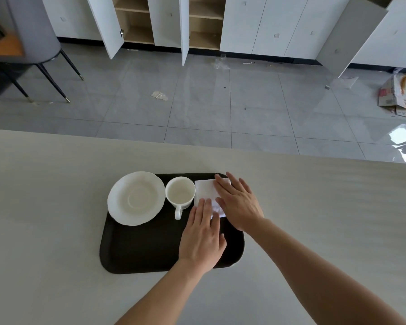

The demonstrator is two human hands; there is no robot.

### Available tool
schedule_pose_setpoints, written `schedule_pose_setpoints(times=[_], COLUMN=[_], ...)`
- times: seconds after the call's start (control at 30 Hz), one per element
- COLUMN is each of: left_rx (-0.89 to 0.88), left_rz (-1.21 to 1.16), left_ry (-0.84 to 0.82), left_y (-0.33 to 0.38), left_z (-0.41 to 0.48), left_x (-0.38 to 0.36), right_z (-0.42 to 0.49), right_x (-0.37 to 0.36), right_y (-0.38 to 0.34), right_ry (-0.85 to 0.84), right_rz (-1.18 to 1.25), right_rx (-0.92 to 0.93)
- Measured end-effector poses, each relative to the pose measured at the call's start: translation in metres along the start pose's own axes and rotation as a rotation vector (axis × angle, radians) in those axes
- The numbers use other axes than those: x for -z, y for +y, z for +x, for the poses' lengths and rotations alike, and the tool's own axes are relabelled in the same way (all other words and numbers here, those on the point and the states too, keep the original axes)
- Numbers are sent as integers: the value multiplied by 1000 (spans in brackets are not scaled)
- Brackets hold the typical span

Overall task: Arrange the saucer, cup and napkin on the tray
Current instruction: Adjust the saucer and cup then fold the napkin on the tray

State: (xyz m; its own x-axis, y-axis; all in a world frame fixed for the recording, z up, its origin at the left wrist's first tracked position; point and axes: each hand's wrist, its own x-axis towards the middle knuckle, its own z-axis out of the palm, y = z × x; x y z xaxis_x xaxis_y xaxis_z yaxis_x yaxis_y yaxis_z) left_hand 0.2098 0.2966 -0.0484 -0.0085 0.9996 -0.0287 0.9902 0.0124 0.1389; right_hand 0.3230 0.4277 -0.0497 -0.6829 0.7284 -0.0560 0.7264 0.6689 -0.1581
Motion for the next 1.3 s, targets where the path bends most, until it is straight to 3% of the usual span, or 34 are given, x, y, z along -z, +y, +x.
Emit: schedule_pose_setpoints(times=[0.17,0.43,0.53,0.7,0.9,1.13,1.3], left_rx=[50,46,42,35,10,-16,-17], left_rz=[-4,45,17,1,21,23,35], left_ry=[-63,-54,-47,-39,-49,-23,-83], left_y=[6,-3,-5,-6,-8,-15,-15], left_z=[18,3,3,2,-1,-12,-12], left_x=[3,-11,-11,-10,-6,-4,-7], right_z=[12,24,17,-11,-14,-41,-47], right_x=[0,-4,-1,-3,-9,-12,-15], right_y=[2,5,5,8,11,7,-2], right_ry=[-81,-152,-95,93,-55,132,72], right_rz=[-41,-88,-9,82,38,150,138], right_rx=[185,227,163,-103,-90,-184,-180])
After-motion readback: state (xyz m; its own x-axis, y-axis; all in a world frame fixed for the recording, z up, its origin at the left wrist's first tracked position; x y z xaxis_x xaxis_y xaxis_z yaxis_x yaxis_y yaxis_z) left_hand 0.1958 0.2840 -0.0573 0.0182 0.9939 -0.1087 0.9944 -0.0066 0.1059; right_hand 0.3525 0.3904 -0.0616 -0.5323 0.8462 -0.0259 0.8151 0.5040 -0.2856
